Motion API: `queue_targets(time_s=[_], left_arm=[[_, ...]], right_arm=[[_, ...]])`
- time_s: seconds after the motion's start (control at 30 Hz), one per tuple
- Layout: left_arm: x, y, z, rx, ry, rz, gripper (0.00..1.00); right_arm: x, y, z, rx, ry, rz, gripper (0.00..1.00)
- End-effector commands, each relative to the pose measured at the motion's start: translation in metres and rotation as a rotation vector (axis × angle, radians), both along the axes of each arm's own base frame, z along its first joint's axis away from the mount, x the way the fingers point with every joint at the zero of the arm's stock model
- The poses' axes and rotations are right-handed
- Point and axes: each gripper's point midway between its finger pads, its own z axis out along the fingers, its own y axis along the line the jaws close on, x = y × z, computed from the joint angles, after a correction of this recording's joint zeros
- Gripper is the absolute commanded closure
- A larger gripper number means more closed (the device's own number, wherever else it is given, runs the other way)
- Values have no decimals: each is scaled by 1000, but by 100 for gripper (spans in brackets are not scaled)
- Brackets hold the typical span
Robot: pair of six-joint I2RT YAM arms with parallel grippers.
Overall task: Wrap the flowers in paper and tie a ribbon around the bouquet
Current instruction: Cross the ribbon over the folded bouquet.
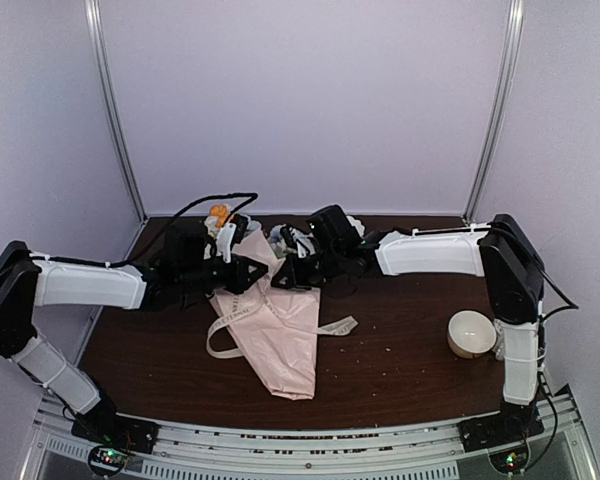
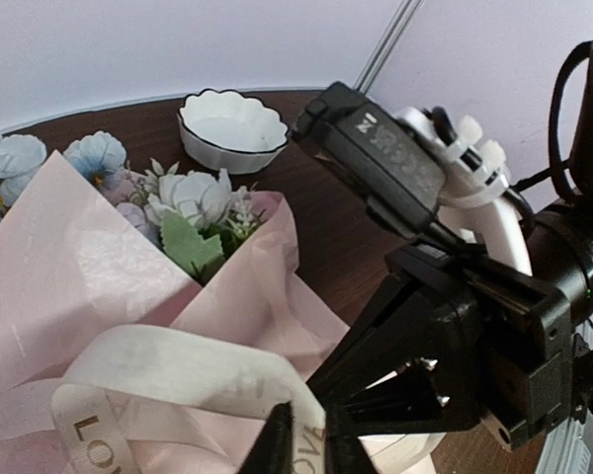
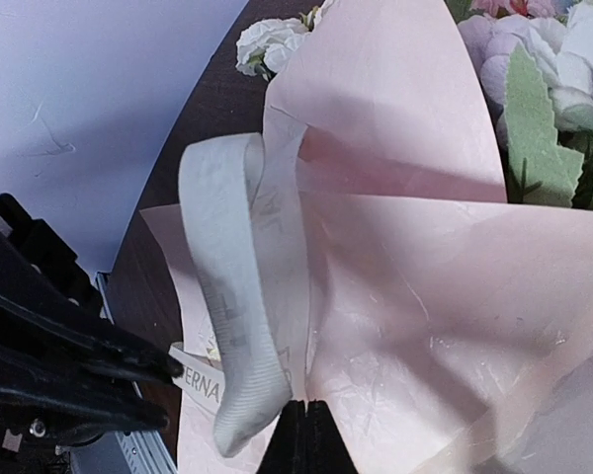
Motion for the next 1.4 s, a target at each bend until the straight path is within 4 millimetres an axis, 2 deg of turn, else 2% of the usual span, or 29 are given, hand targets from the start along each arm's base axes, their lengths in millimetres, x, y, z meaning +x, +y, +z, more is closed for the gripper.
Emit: queue_targets(time_s=[0.0,0.1,0.2,0.33,0.43,0.5,0.6,0.7,0.9,0.97,1.07,1.13,1.2,1.27,1.37], left_arm=[[5,17,9,153,-90,33,95],[8,12,7,140,-84,26,99],[13,10,-2,170,-57,33,99],[15,21,-6,270,-75,48,97],[17,33,-2,332,-108,76,97],[17,33,-1,339,-115,71,100],[19,32,-2,337,-108,68,100],[17,29,1,310,-111,59,100],[16,32,14,267,-120,57,90],[17,38,16,262,-113,58,77],[17,50,17,268,-101,61,51],[15,59,15,289,-99,54,40],[16,69,5,328,-87,40,39],[17,74,-6,369,-75,21,43],[13,65,-13,388,-75,-61,49]], right_arm=[[3,0,11,32,-26,3,100],[-3,3,21,87,-44,32,97],[-4,0,18,75,-38,26,94],[-6,-4,17,66,-35,28,86],[-9,-4,28,99,-66,46,79],[-10,-1,34,122,-90,66,73],[-13,6,32,128,-86,108,59],[-12,13,22,106,-65,126,55],[-6,19,2,37,-43,122,53],[-7,22,1,37,-32,132,55],[-6,21,-4,22,-27,129,55],[-6,21,-6,16,-27,131,57],[-7,21,-4,19,-28,134,59],[-7,22,-4,26,-26,135,59],[-7,23,-2,37,-20,139,61]])
